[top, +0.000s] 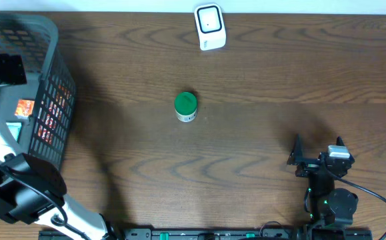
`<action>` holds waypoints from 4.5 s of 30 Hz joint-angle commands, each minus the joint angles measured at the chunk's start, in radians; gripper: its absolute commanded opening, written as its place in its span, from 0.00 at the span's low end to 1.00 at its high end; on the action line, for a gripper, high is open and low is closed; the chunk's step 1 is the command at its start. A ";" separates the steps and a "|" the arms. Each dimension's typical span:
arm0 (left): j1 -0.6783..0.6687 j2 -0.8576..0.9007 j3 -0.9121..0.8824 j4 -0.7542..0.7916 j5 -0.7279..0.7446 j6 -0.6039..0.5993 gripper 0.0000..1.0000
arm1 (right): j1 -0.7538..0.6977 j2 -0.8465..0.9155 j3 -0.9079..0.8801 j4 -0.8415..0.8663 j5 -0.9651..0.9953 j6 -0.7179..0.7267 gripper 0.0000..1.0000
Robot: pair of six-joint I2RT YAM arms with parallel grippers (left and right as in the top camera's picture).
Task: Scan the item barcode
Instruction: 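Reach the left gripper into the basket and grasp the orange box, then lift the orange box and carry it to the scanner, then hold the orange box's barcode under the scanner with the left gripper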
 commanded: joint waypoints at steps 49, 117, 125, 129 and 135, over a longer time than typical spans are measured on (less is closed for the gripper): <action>0.072 0.453 -0.057 0.113 0.079 0.175 0.65 | 0.004 -0.006 -0.001 -0.004 0.002 0.003 0.99; -1.200 0.299 -0.051 0.068 0.385 0.246 0.61 | 0.004 -0.006 -0.001 -0.004 0.002 0.003 0.99; -1.224 0.373 -0.051 0.057 0.384 0.354 0.61 | 0.004 -0.006 -0.001 -0.004 0.002 0.003 0.99; -1.223 0.373 -0.052 0.049 0.384 0.405 0.61 | 0.004 -0.006 -0.001 -0.004 0.002 0.003 0.99; -1.222 0.373 -0.053 0.046 0.353 0.477 0.69 | 0.004 -0.006 -0.001 -0.004 0.002 0.003 0.99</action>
